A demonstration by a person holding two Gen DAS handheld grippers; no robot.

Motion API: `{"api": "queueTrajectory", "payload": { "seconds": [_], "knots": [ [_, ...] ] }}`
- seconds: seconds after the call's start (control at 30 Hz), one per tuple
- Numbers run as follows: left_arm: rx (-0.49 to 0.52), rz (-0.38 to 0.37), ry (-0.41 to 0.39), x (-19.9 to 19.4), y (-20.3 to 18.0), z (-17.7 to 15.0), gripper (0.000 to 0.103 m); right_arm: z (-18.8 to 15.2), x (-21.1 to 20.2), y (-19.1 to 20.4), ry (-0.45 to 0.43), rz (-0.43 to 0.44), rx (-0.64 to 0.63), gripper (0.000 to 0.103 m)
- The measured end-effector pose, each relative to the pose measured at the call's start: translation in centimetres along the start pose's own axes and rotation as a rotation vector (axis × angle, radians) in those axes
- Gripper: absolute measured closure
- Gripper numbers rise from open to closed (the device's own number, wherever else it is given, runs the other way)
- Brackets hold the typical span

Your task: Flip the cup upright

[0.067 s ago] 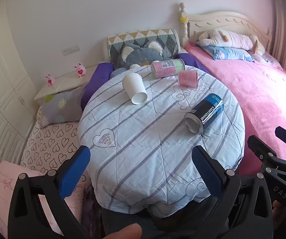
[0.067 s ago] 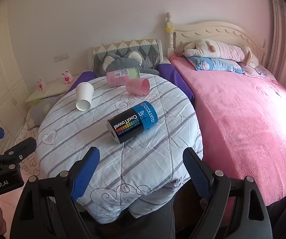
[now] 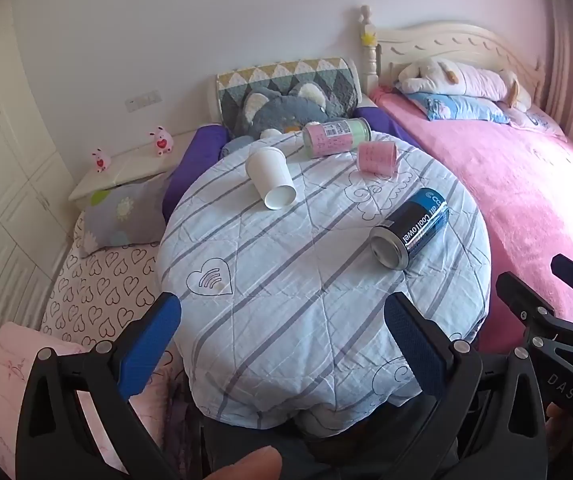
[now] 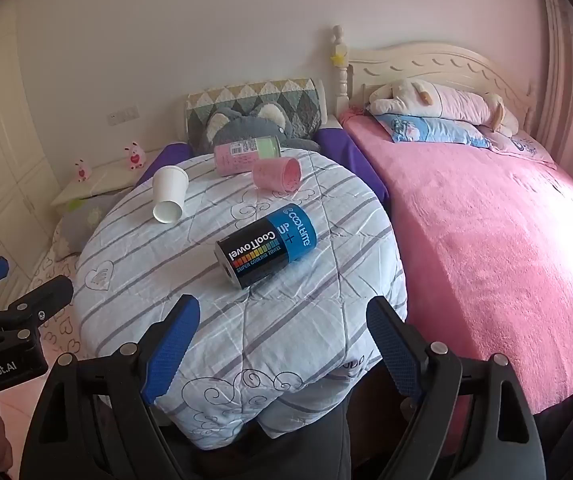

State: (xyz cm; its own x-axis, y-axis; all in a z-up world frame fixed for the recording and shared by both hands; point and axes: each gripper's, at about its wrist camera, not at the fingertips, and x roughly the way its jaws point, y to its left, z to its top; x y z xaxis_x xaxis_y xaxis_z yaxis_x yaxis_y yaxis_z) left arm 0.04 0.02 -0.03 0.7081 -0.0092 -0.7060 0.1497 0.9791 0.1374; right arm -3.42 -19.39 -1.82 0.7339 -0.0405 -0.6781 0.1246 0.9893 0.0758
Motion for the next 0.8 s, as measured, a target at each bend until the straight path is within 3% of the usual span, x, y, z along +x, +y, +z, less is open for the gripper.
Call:
{"api": "queueTrajectory", "payload": {
  "seconds": [0.8],
  "knots": [
    [-0.020,0.008,-0.007,-0.5,0.9,0.1,0.000,0.8,-0.4,1.5,-0.012,0.011,-0.028,0.017]
  ]
}}
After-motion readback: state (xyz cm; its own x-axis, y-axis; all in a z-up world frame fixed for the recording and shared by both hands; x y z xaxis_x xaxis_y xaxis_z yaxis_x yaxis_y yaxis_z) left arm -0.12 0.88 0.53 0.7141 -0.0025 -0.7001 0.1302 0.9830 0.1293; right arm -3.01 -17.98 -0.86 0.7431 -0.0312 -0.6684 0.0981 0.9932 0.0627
